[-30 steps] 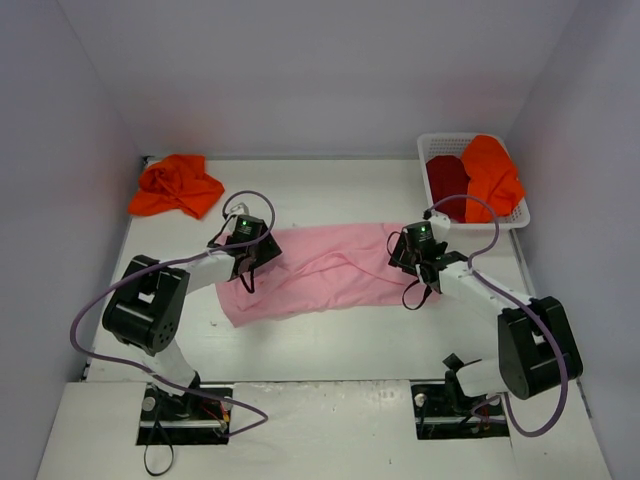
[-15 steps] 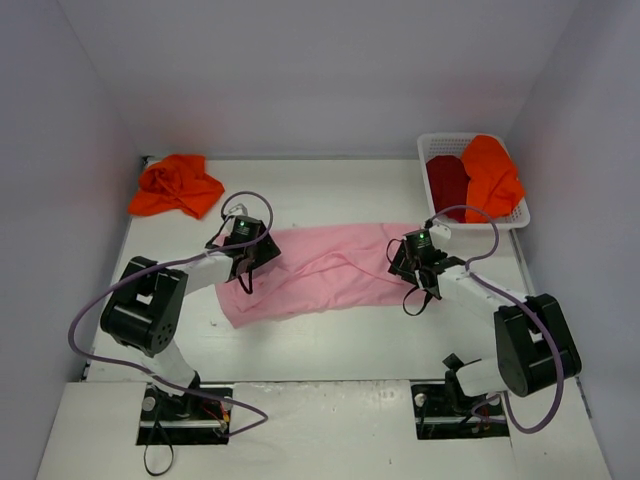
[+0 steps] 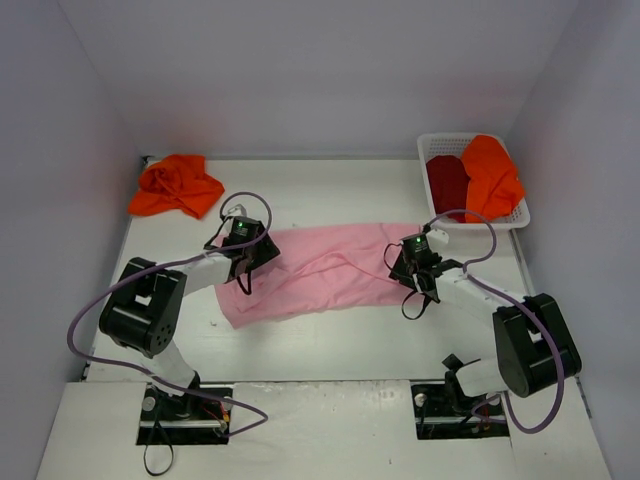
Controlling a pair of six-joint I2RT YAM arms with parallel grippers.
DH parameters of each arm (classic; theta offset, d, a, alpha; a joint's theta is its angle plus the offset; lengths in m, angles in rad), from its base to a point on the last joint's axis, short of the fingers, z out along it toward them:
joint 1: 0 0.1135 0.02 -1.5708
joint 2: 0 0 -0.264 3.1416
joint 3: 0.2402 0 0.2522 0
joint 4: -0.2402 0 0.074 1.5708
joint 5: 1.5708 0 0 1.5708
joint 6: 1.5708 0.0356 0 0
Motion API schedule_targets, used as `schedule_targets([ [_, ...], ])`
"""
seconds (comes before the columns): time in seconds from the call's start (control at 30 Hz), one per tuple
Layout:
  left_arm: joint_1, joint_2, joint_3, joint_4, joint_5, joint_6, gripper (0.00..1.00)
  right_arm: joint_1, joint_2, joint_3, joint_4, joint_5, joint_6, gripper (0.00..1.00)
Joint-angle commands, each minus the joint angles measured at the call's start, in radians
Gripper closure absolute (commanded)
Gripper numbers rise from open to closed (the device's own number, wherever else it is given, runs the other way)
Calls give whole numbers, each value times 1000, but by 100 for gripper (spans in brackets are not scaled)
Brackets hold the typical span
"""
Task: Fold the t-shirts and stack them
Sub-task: Fold the tshirt
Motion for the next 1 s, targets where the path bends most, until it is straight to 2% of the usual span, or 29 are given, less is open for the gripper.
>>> schedule_targets([
  [0.0,19,-24,-26,-52,1,8,46,10,-10,4,9,30,23,54],
  [0.13,24,-31,-35,-52,3,12,46,13,-18,0,6,40,32,76],
  [0.17,25,-33,-35,-53,4,14,46,15,-21,1,3,42,35,86],
  [0.27,29,-37,-43,-52,4,15,46,16,-31,13,-13,54,38,100],
  [0.73,48,-50,-60,-52,12,26,46,13,-76,134,-204,215,-12,100],
  [0.97,58,-65,-74,-52,12,31,46,12,-48,132,-211,211,-3,100],
])
